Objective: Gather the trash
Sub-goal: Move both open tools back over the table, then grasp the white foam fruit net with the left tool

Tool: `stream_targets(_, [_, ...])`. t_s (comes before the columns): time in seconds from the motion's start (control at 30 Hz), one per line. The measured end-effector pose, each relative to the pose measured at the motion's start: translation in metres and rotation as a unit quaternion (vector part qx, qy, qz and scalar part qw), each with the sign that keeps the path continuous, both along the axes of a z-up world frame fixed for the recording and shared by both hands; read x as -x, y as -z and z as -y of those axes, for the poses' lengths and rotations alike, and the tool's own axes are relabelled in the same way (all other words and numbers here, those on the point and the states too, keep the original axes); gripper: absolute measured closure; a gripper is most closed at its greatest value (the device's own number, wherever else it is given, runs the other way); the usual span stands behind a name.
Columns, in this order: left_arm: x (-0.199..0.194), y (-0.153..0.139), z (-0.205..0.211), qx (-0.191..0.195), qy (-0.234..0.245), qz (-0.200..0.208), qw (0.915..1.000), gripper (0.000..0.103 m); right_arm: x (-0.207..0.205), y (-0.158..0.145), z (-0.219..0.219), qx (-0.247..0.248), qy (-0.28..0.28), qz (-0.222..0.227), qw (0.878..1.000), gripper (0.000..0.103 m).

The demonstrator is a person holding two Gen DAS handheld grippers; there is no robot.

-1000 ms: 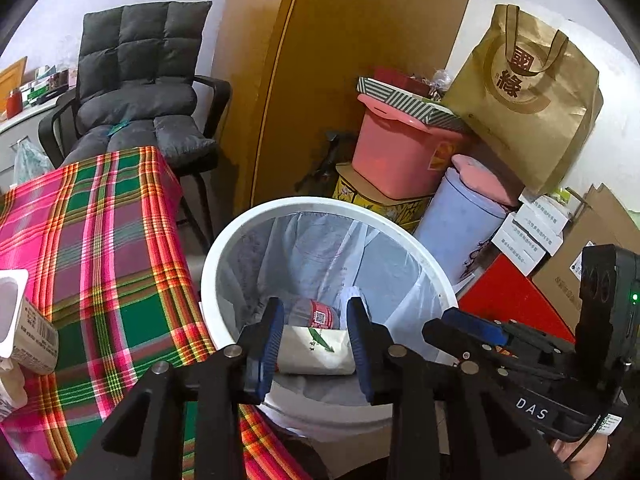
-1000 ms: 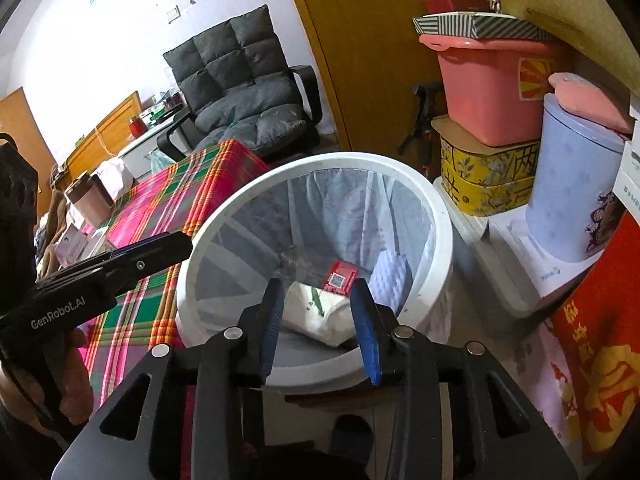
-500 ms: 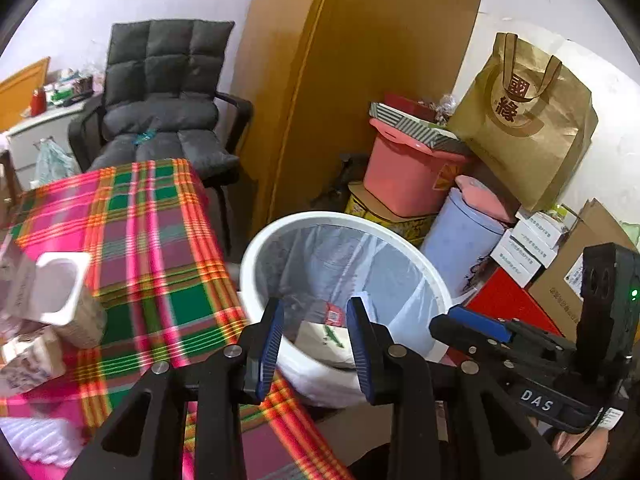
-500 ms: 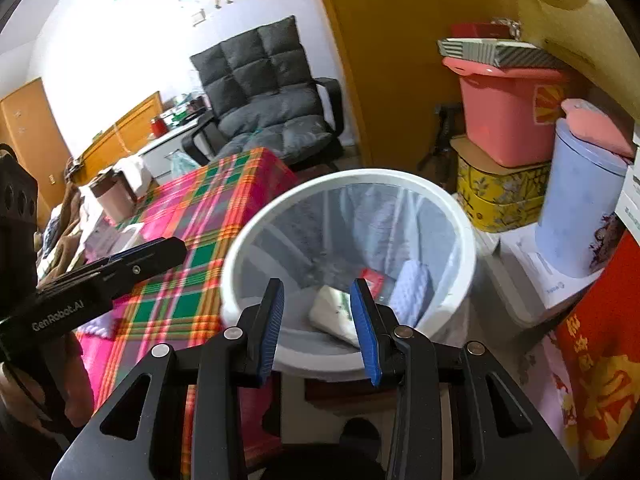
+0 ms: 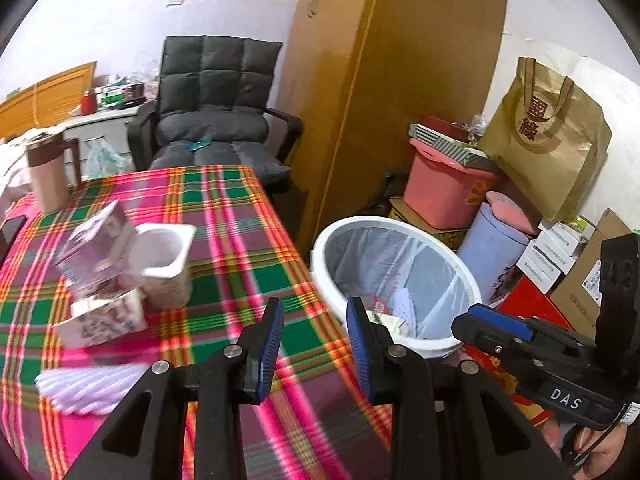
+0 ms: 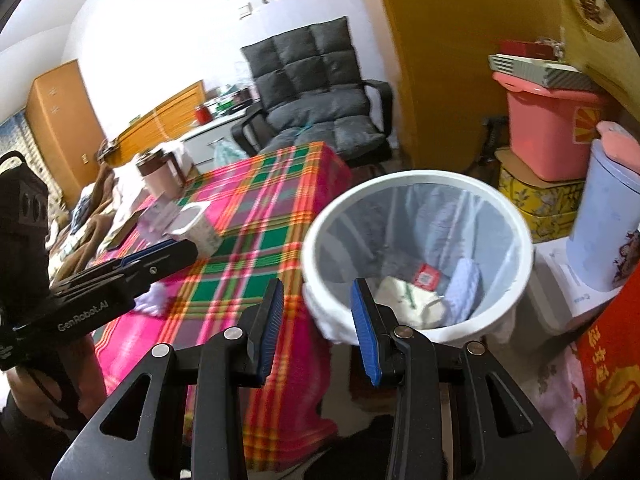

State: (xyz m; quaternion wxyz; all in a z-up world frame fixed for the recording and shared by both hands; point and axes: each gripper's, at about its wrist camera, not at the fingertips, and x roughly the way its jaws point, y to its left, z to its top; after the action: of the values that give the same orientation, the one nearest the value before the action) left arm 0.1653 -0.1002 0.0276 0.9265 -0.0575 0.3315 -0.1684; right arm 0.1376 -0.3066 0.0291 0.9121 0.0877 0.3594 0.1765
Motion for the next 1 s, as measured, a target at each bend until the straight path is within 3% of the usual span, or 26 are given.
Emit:
stream_targets(0.43, [0.033, 0.013, -0.067, -0.014, -0.062, -0.006, 0.998, 0.071, 0.009, 0.0, -0.048, -0.003, -0.063, 0.003, 0.998, 0.066])
stream_targets(0.9, [0.037, 0.018, -0.122, -0.041, -0.095, -0.002, 0.9946, 0.071, 0.011, 0.003, -0.071, 0.003, -0.087, -0.005, 0.996, 0.066])
stream_targets(1.0, [0.031, 0.023, -0.134, -0.048, -0.099, -0.002, 0.994, 0.063, 0.01, 0.004, -0.073, 0.005, -0.088, -0.008, 0.996, 0.066])
